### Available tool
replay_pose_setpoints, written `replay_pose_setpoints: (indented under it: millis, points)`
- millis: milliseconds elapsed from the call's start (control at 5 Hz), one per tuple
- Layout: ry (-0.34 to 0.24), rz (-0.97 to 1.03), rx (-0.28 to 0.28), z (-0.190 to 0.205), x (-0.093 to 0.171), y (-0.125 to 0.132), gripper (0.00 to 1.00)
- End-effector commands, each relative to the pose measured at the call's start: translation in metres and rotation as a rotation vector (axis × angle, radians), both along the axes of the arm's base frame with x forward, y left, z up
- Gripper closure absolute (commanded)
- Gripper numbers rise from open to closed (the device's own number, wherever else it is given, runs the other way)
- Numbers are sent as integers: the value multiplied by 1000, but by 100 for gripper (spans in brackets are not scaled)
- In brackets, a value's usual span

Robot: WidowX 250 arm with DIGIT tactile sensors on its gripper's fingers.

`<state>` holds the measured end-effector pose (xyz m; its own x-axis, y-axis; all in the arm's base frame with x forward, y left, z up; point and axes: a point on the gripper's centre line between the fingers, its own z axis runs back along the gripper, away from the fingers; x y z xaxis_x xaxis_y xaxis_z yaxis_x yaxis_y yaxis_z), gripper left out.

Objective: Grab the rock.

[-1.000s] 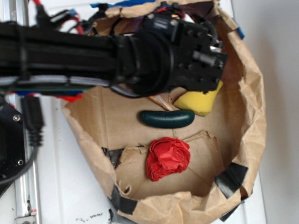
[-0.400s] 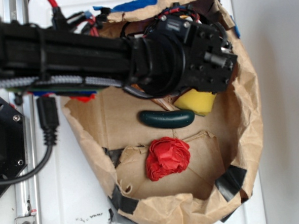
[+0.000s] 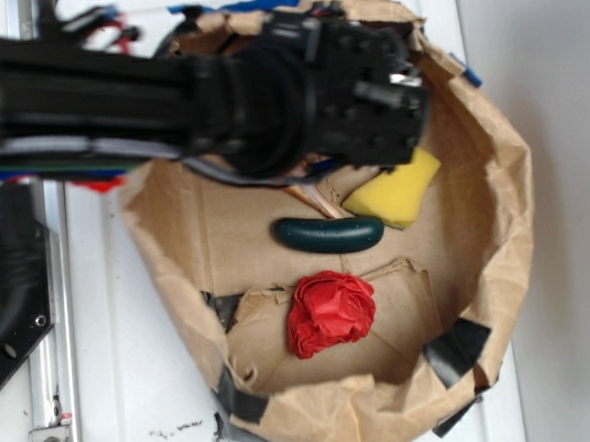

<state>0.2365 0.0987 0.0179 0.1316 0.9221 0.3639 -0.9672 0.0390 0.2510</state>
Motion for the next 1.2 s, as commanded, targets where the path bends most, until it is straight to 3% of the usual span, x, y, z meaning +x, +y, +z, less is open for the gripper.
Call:
replay_pose_setpoints:
  millis: [0, 200, 400, 600, 800, 1000]
  points:
    - [-42, -311, -108, 53, -24, -24, 100]
    - [39, -556, -137, 66, -21, -35, 100]
    - [168, -797, -158, 73, -15, -56, 100]
    - [262, -1029, -219, 89, -12, -72, 100]
    - [180, -1188, -361, 115, -12, -72, 100]
    - [158, -1297, -474, 131, -9, -71, 100]
